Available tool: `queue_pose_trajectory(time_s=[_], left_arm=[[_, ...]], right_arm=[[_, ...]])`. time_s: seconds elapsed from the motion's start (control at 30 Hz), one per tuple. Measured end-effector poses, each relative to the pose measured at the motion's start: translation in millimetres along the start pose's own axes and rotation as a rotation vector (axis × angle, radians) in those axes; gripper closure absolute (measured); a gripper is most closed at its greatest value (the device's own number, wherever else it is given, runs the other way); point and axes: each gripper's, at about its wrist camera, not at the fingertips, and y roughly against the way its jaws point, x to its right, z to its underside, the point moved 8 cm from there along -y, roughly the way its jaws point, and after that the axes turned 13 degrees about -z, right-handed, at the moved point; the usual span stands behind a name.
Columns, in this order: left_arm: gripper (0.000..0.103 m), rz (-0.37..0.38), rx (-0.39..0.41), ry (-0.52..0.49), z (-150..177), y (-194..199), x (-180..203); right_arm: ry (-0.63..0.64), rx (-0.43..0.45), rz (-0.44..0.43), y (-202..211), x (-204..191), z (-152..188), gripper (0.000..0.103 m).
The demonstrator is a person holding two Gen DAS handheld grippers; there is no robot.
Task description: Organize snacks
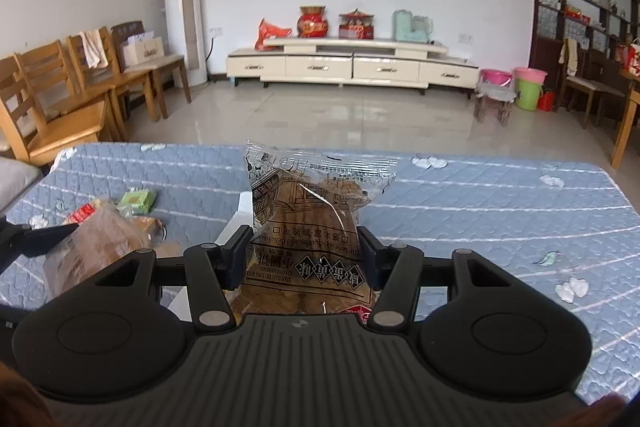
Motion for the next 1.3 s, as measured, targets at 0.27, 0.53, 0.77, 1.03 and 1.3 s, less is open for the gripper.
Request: queue_pose_trajectory(time_s=[0.27,0.53,0.77,1.03,1.3], left_arm=[[0.023,0.032,-0.042,-0.021,12,-10,10],[0.016,0.124,-0.068,-0.048,22,-12,29],[0.014,0.098,-0.054,-0.022,18,-2,15],[0.013,-0.018,-0.041,0.025,13,15,-28],[0.013,-0.114,-0.038,0.06,15,33,-69]], right_arm=[[-0.016,-0.072,-0.018,-28,14,4,0.035],[0.018,-0.073,0.001,-42,18,0,0.017],[-0.002,-0.012,0.025,-11,17,-2,0.013],[0.013,0.056,0.062,40,-2,0,0.005],[0.033,0.074,0.044,62,-38,1,0.0]])
